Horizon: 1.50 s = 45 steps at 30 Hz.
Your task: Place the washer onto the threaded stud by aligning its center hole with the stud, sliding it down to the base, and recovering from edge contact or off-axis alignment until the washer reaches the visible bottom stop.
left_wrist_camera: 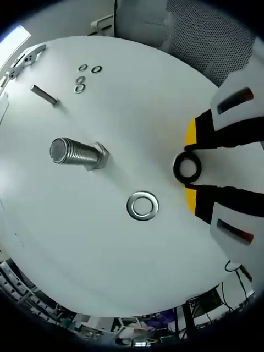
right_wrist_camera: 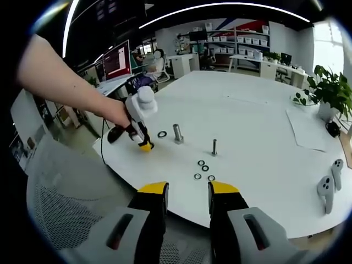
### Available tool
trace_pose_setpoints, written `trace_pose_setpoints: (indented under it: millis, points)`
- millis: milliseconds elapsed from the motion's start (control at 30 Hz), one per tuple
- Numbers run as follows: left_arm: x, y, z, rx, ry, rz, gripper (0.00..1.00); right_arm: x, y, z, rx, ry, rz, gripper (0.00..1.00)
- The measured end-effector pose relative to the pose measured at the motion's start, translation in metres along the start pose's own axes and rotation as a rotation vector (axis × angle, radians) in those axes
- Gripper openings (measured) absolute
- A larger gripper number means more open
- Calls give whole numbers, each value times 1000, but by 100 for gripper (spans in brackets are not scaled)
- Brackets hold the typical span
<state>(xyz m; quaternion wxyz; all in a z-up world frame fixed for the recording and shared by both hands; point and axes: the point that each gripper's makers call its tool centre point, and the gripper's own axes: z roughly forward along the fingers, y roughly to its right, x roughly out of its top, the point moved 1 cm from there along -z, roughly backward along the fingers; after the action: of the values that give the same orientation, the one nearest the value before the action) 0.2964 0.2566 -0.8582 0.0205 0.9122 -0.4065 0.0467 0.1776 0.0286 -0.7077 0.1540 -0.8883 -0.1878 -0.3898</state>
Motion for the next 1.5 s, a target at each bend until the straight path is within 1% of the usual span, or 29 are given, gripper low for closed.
trace_pose_setpoints:
  millis: [200, 233, 267, 300, 333, 433, 600, 667, 767, 900, 967, 1267, 1367, 1500]
  points:
    - [0, 1, -1, 3, -6, -11, 25, 0, -1, 0, 3, 2, -3, 31]
    - [0, 1, -1, 3, -6, -26, 24, 1, 0, -1, 3, 7, 0, 31]
    - [1, 0, -1, 7, 6, -67, 23, 2, 0, -1, 1, 10, 0, 31]
    - [2, -2, -1, 11, 16, -88, 22, 2, 0, -1, 1, 10, 1, 31]
    - [1, -2, -1, 7, 19, -94, 22, 1, 0, -1, 2, 7, 2, 31]
    - [1, 0, -1, 11, 24, -63, 21, 1, 0, -1, 0, 5, -5, 31]
    - [1, -1, -1, 13, 25, -85, 20, 1, 0, -1, 1, 4, -1, 31]
    - [1, 0, -1, 17, 23, -62, 19, 1, 0, -1, -1, 3, -2, 31]
    - [0, -1, -1, 14, 33, -47, 19, 1, 0, 0, 1, 2, 1, 31]
    - [-2, -1, -1, 4, 49, 21, 19, 1, 0, -1, -1, 6, 4, 31]
    - [-5, 1, -2, 1, 48, 49, 19, 2, 0, -1, -3, 9, 8, 31]
    - [-5, 1, -3, 0, 49, 65, 19, 2, 0, -1, -3, 10, 9, 31]
    - [-6, -1, -3, -5, 45, 57, 19, 2, 0, -1, -3, 8, 8, 31]
    - [-7, 1, -3, -3, 55, 64, 19, 2, 0, -1, -1, 10, 11, 31]
